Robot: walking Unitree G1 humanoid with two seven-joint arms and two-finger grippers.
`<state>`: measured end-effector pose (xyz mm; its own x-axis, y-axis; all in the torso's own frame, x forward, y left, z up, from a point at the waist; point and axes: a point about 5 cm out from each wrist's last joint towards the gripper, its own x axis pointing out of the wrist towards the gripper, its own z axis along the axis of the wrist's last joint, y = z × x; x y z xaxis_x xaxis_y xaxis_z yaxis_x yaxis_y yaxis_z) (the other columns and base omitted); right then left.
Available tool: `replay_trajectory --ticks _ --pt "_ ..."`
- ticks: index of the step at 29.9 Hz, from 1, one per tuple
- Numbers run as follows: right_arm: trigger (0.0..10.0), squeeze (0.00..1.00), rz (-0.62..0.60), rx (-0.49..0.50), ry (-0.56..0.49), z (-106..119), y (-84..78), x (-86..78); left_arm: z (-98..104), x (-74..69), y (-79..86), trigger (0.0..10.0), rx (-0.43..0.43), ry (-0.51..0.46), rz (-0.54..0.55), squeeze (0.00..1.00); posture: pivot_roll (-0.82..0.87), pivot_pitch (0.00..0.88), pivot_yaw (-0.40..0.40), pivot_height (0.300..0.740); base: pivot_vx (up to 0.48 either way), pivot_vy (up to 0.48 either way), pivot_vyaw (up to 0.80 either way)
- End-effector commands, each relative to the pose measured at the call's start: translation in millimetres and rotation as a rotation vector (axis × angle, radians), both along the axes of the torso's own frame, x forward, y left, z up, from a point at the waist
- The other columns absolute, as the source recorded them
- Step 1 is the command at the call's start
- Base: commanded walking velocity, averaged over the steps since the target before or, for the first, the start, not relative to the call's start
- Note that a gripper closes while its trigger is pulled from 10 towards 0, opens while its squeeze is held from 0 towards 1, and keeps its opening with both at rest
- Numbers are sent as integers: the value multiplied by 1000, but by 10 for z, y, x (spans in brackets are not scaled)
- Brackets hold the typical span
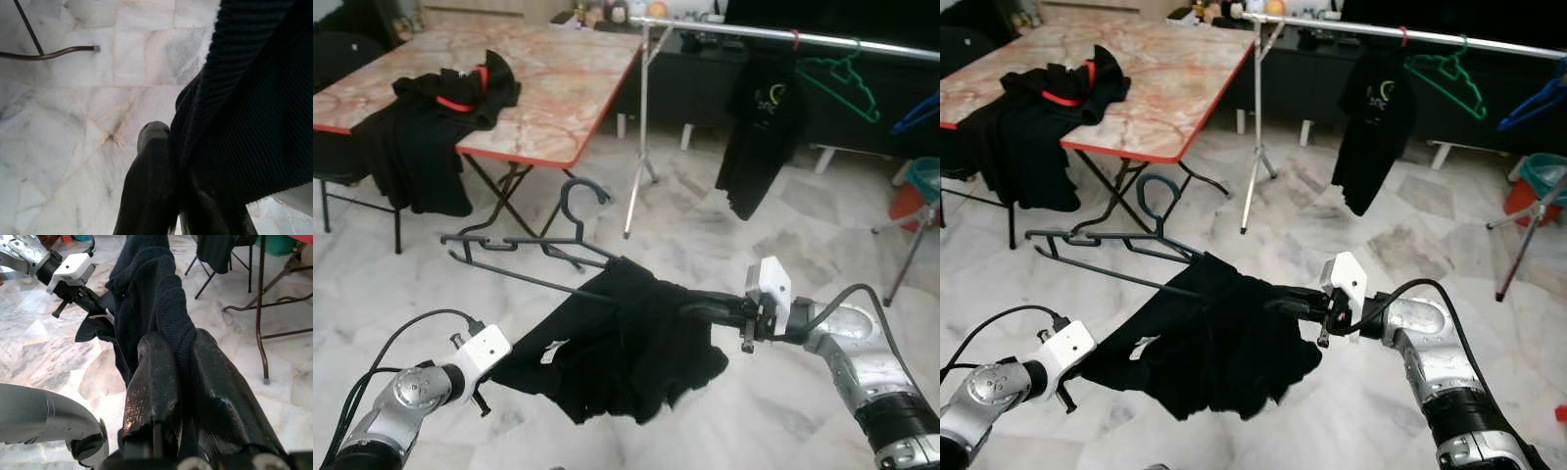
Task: Hang hanger
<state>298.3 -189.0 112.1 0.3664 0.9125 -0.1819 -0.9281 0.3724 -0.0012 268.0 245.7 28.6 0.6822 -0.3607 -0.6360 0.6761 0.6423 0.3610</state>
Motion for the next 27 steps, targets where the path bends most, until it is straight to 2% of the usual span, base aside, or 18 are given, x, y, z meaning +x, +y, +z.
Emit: replay_trajectory --ticks 1,4,7,10,12,14,27 --pt "10000 0 -57 44 -80 209 -153 52 -104 -107 183 10000 36 55 88 0 4 27 3 740 0 0 -744" --pt "10000 0 -49 47 -77 205 -146 44 -103 -91 126 10000 22 38 63 0 4 24 1 740 0 0 -742" --pt "10000 0 -44 44 -76 204 -142 39 -110 -91 121 10000 53 36 43 0 0 24 3 740 0 0 -742" --pt "10000 0 -43 44 -76 201 -142 36 -84 -54 126 10000 62 2 67 0 2 23 2 740 0 0 -738" --pt "10000 0 -33 49 -73 197 -128 29 -49 -13 102 10000 58 -36 66 0 0 23 1 740 0 -480 -738" --pt "10000 0 -34 50 -74 196 -120 33 -56 -1 86 10000 50 -34 74 0 0 22 -1 740 0 -405 -744" --pt "10000 0 -20 53 -70 184 -92 34 -67 17 46 10000 53 -48 71 0 -1 7 -3 740 0 0 -664"
